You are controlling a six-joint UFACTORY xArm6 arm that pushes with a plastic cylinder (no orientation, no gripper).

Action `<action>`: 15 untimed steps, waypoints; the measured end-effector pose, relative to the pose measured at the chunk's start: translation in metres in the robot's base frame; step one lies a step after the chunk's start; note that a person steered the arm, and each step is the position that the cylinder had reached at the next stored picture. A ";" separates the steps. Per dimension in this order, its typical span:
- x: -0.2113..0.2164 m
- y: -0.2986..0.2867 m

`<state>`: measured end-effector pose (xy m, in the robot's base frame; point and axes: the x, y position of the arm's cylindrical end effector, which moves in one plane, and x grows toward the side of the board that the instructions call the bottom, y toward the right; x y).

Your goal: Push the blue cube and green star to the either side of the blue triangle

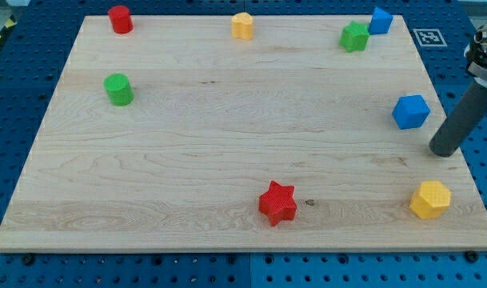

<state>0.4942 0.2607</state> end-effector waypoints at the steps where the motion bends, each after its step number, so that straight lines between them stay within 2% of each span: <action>1: -0.007 -0.027; 7: -0.085 -0.019; 13: -0.192 0.001; 14: -0.198 0.001; 15: -0.172 -0.040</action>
<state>0.3219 0.2205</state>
